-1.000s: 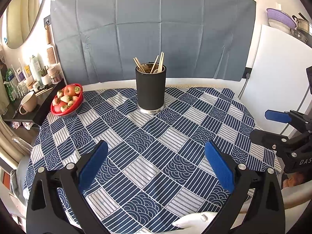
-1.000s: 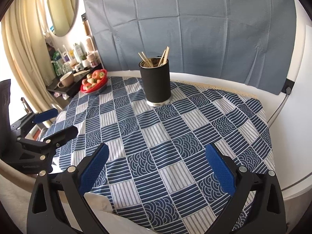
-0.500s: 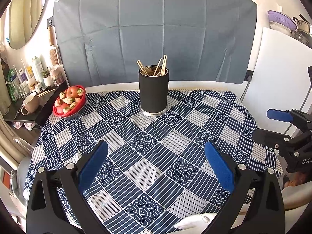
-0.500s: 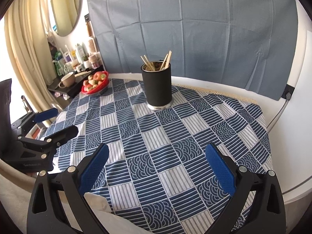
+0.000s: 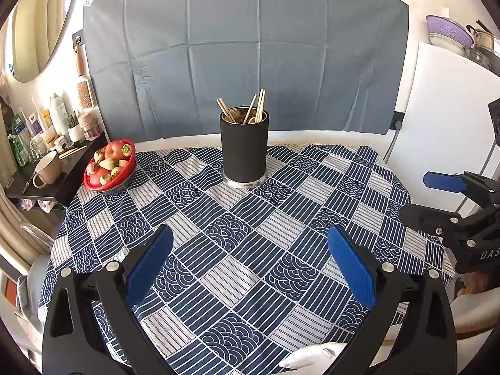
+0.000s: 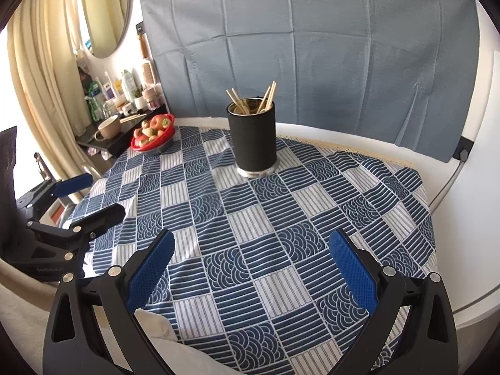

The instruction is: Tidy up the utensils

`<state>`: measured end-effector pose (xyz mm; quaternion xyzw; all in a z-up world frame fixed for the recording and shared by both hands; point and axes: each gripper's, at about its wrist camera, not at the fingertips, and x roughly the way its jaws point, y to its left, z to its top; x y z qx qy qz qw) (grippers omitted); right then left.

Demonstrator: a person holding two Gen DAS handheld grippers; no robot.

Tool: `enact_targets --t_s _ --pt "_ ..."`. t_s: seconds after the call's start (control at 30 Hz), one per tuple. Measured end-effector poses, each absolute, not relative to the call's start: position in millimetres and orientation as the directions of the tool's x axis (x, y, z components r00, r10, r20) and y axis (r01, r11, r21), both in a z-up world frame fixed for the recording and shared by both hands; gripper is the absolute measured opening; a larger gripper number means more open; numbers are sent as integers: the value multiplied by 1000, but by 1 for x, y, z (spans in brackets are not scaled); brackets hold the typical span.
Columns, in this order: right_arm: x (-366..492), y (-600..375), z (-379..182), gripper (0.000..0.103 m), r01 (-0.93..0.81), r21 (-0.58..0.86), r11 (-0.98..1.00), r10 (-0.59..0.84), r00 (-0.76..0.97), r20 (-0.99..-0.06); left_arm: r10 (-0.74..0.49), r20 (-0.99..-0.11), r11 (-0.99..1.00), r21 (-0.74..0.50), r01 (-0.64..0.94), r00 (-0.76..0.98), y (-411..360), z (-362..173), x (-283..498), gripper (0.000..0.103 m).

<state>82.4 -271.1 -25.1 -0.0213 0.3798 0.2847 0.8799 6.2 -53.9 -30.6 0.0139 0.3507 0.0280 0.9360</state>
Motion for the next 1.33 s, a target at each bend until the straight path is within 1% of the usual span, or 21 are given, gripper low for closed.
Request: enact_targets --t_s 0.9,1.13,1.23,1.3,1.33 --pt "82 -257 -23 95 -537 154 829 483 550 -681 51 -658 999 29 -42 752 -45 -33 8 97" --pt "84 -251 -25 95 -546 156 823 485 533 -693 38 -655 999 12 -39 755 -38 -34 8 97" --pt "87 -248 -27 95 -553 183 813 499 499 -708 24 -661 1000 14 -20 750 -35 -36 11 97" --pt "94 -246 -32 95 -556 205 805 510 473 -718 13 -669 1000 -7 -24 743 -26 -39 16 97" --pt "97 -244 -35 95 -548 184 816 490 485 -724 10 -678 999 -17 -28 735 -21 -42 20 97"
